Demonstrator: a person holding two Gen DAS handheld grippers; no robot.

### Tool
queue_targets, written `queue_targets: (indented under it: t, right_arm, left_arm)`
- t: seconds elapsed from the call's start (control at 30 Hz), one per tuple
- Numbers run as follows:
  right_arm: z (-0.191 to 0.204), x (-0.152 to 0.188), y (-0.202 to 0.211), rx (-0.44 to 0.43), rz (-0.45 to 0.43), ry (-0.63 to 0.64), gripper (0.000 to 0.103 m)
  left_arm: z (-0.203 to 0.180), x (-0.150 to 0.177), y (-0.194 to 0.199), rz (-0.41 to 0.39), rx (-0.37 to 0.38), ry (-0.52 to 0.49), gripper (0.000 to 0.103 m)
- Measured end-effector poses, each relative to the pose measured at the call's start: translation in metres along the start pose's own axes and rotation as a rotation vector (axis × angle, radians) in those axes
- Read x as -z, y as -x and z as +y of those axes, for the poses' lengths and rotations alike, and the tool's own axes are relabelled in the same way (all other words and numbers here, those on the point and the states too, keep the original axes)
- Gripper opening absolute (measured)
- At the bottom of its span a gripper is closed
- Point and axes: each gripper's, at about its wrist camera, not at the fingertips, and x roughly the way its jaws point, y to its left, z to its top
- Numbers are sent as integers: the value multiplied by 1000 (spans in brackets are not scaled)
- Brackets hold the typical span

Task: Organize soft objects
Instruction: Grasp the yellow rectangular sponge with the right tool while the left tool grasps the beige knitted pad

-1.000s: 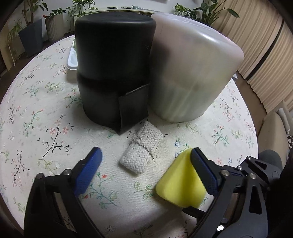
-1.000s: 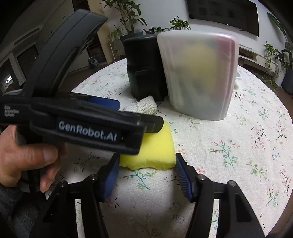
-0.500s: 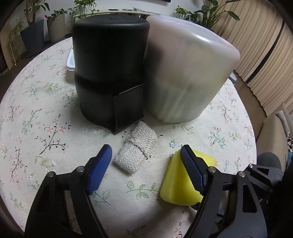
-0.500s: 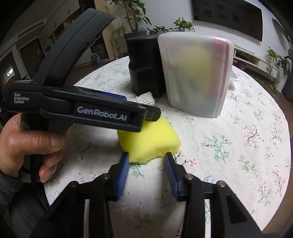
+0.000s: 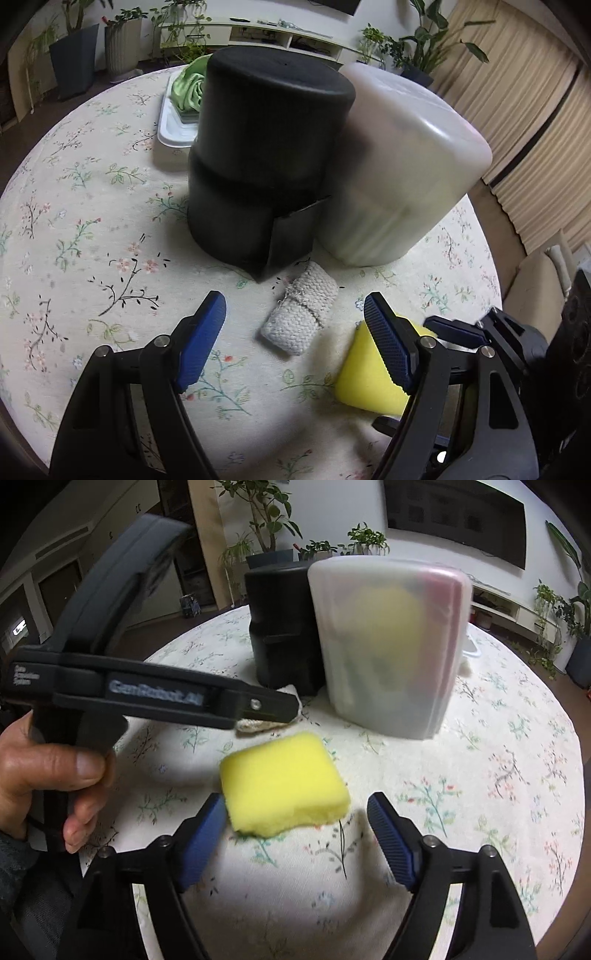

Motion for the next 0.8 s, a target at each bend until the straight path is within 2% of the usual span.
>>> queue_targets:
  t: [0.2, 0.23, 0.27, 0.3, 0.43, 0.57, 0.6, 0.63, 0.67, 0.8]
  right_arm:
    - [3, -5, -14, -36, 36, 28, 85]
    - [4, -4, -15, -32, 36, 36, 83]
    - [4, -3, -13, -14, 32, 47, 75]
    - [4, -3, -12, -8, 33, 55, 71]
    - [-11, 2, -4, 19, 46, 27, 69]
    - [-21, 6, 5, 58, 52, -1, 68]
    - [-22, 7, 5, 58, 51, -2, 68]
    - [-22, 7, 5, 59, 48, 0, 68]
    - [-20, 8, 6, 68, 47, 11, 67]
    - [-18, 10, 9, 80, 41, 22, 66]
  left_arm:
    - [-8, 1, -9, 35, -16, -81, 76]
    - [-9, 0, -9, 31, -27, -91, 76]
    - [-9, -1, -9, 29, -34, -98, 75]
    - [-11, -1, -10, 31, -38, -104, 75]
    - [-16, 2, -14, 34, -89, -145, 72]
    - [-23, 6, -16, 25, -146, -174, 58]
    - [-22, 7, -15, 18, -156, -168, 48]
    - [-25, 7, -17, 15, -161, -165, 44]
    - [-23, 7, -15, 9, -153, -151, 32]
    - [-24, 11, -13, 1, -165, -146, 29]
